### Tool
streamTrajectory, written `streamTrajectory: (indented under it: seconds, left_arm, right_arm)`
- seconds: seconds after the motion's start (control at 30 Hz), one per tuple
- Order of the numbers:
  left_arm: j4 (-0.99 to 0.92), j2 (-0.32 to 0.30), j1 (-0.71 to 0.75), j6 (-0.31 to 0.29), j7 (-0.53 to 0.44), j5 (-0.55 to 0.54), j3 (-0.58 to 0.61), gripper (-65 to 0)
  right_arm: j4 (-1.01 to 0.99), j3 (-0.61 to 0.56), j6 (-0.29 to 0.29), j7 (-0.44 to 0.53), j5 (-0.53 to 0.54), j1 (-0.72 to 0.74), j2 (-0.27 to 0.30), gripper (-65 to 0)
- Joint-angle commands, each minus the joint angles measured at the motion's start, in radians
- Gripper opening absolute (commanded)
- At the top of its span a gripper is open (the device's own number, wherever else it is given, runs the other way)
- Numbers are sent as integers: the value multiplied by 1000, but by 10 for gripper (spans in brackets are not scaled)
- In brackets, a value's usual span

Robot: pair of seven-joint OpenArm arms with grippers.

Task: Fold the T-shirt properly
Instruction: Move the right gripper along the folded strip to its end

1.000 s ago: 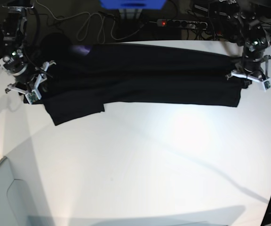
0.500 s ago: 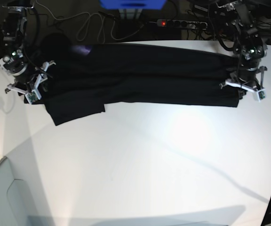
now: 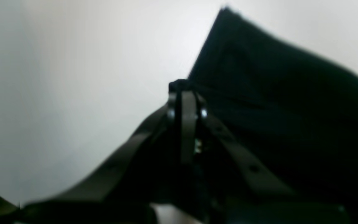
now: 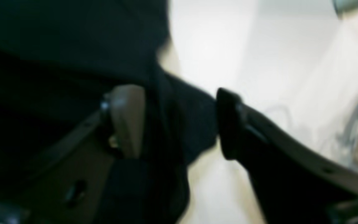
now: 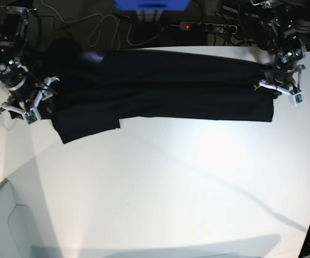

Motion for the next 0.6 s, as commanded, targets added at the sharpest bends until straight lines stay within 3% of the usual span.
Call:
streamTrajectory:
  seconds: [0.0,0.07,0.2,0.57]
  left_arm:
    - [11,-13,-4,2,-17,-3,-4,-650]
    - [8,-10,-4,2,-17,-5,-4,-650]
    - [8,-8,-1,2,-17,-5,-2,-650]
    - [11,-17,36,2,-19,-5,-8,-650]
  right_arm:
    - [20,-8,11,-13,0,36,18,-245]
    - [7,-41,11,-76,0,85,24,-210]
    - [-59,-50,11,-143,0,192,18,-205]
    - [-347,-51,13,-162,3,419,-34,-205]
